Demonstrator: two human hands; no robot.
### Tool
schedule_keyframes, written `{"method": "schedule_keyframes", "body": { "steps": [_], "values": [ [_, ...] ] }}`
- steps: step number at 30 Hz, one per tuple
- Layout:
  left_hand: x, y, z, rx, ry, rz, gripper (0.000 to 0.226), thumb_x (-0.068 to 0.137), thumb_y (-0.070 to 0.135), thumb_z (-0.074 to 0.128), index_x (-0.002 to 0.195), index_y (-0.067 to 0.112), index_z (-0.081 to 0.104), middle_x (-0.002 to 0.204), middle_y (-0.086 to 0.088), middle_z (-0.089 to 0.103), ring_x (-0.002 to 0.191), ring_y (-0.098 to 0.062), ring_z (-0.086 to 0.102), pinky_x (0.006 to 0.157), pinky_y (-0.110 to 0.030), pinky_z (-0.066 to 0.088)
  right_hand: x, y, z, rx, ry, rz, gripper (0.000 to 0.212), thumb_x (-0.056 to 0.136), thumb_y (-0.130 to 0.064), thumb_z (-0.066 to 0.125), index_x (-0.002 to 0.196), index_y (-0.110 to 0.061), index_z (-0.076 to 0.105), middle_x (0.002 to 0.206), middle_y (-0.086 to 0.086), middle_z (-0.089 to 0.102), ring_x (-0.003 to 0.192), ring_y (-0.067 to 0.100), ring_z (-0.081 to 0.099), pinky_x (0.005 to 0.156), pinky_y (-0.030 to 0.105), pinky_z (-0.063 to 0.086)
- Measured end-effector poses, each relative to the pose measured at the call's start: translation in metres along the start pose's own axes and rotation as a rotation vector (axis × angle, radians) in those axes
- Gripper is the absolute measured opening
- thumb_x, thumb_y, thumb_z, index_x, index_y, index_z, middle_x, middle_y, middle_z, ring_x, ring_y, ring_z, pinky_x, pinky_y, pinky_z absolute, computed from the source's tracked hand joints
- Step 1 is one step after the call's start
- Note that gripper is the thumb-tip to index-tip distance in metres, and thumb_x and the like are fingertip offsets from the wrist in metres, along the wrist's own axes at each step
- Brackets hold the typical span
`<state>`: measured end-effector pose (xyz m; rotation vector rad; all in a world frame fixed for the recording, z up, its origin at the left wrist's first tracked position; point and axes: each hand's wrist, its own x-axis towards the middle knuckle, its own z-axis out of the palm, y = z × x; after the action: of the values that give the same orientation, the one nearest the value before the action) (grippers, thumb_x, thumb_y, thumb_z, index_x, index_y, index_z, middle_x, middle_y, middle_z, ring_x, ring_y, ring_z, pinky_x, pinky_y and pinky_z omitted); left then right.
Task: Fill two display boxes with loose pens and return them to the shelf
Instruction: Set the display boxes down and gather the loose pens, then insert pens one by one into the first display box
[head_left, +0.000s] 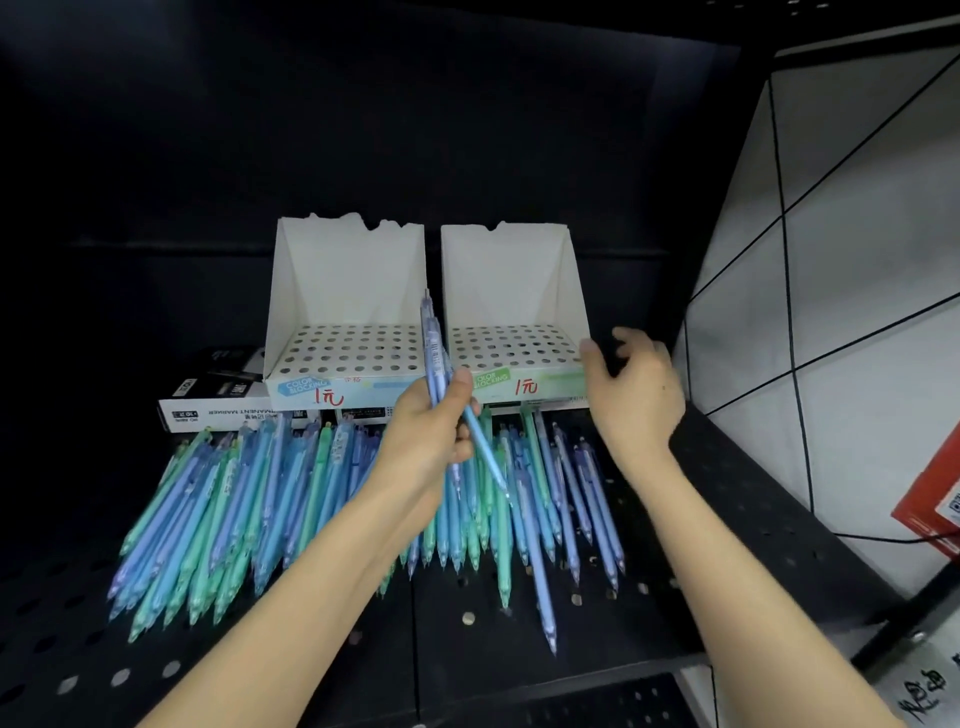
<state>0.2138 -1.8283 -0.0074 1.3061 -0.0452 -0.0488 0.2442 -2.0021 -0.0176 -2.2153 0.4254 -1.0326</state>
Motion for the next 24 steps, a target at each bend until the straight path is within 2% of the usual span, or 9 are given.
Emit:
{"method": "schedule_keyframes", "body": {
  "steps": [3, 6, 8, 10, 13, 16, 19, 21, 24],
  "values": [
    [0.0, -0.001, -0.001, 0.051, -0.018, 0.036, 0.019, 0.093, 0.028, 0.052, 0.086, 0.01, 0.051, 0.071, -0.004, 0.045, 0.045, -0.005, 0.034, 0.037, -0.013, 0.032, 0.031, 0.005, 0.022, -0.011, -0.108, 0.056, 0.042, 0.09, -0.042, 0.054, 0.122, -0.016, 0.059, 0.114, 0.006, 0.066, 0.102, 0.024, 0.061, 0.07, 0.027, 0.041],
    [-0.002, -0.002, -0.002, 0.051, -0.032, 0.051, 0.021, 0.09, 0.029, 0.053, 0.084, 0.01, 0.052, 0.07, -0.003, 0.046, 0.045, -0.004, 0.034, 0.037, -0.013, 0.032, 0.039, 0.007, 0.034, 0.016, -0.1, 0.024, 0.024, 0.09, -0.031, 0.055, 0.089, -0.012, 0.068, 0.087, 0.003, 0.07, 0.076, 0.021, 0.062, 0.049, 0.021, 0.028],
    [-0.003, -0.001, -0.001, 0.038, -0.041, 0.066, 0.02, 0.09, 0.029, 0.053, 0.083, 0.01, 0.052, 0.068, -0.003, 0.046, 0.043, -0.003, 0.035, 0.037, -0.013, 0.031, 0.037, 0.008, 0.036, 0.043, -0.048, 0.003, 0.028, 0.09, -0.024, 0.055, 0.064, -0.015, 0.056, 0.067, 0.001, 0.062, 0.061, 0.017, 0.052, 0.046, 0.023, 0.022],
    [-0.005, 0.0, 0.0, 0.031, -0.044, 0.082, 0.02, 0.09, 0.028, 0.053, 0.082, 0.01, 0.052, 0.067, -0.002, 0.045, 0.043, -0.002, 0.035, 0.037, -0.014, 0.031, 0.033, 0.01, 0.031, 0.056, 0.028, -0.043, 0.042, 0.09, -0.018, 0.055, 0.052, -0.019, 0.038, 0.053, -0.005, 0.046, 0.052, 0.014, 0.042, 0.047, 0.026, 0.021],
    [-0.009, 0.003, 0.001, 0.022, -0.05, 0.112, 0.02, 0.09, 0.027, 0.053, 0.081, 0.009, 0.052, 0.066, -0.002, 0.045, 0.042, -0.002, 0.035, 0.037, -0.014, 0.031, 0.027, 0.016, 0.005, 0.04, 0.137, -0.094, 0.037, 0.091, -0.014, 0.055, 0.056, -0.015, 0.045, 0.053, -0.003, 0.047, 0.051, 0.014, 0.042, 0.046, 0.025, 0.021],
    [-0.013, 0.009, 0.002, -0.042, -0.068, 0.118, 0.022, 0.085, 0.03, 0.054, 0.078, 0.009, 0.05, 0.065, -0.003, 0.044, 0.041, -0.003, 0.033, 0.034, -0.013, 0.028, 0.015, 0.032, -0.036, 0.015, 0.227, -0.087, 0.022, 0.092, -0.015, 0.054, 0.074, -0.005, 0.063, 0.065, 0.0, 0.057, 0.058, 0.016, 0.048, 0.05, 0.023, 0.025],
    [-0.019, 0.012, 0.005, -0.048, -0.104, 0.114, 0.029, 0.077, 0.037, 0.055, 0.079, 0.008, 0.05, 0.067, -0.005, 0.039, 0.041, -0.004, 0.031, 0.034, -0.013, 0.028, -0.004, 0.056, -0.08, 0.003, 0.233, -0.039, 0.022, 0.093, -0.019, 0.053, 0.093, -0.003, 0.068, 0.079, 0.007, 0.067, 0.066, 0.019, 0.055, 0.058, 0.024, 0.036],
    [-0.023, 0.011, 0.011, -0.034, -0.132, 0.113, 0.03, 0.076, 0.037, 0.054, 0.081, 0.008, 0.049, 0.069, -0.006, 0.04, 0.04, -0.003, 0.031, 0.034, -0.013, 0.027, -0.019, 0.069, -0.104, -0.082, 0.25, -0.027, 0.021, 0.093, -0.017, 0.053, 0.092, -0.002, 0.068, 0.078, 0.01, 0.068, 0.062, 0.018, 0.051, 0.053, 0.023, 0.032],
    [-0.028, 0.01, 0.023, -0.013, -0.19, 0.101, 0.03, 0.078, 0.036, 0.054, 0.083, 0.008, 0.049, 0.069, -0.005, 0.041, 0.042, -0.003, 0.033, 0.035, -0.012, 0.028, -0.039, 0.082, -0.126, -0.218, 0.28, -0.054, 0.019, 0.09, -0.01, 0.056, 0.074, -0.003, 0.064, 0.062, 0.012, 0.061, 0.05, 0.018, 0.039, 0.05, 0.009, 0.02]
  ]
}}
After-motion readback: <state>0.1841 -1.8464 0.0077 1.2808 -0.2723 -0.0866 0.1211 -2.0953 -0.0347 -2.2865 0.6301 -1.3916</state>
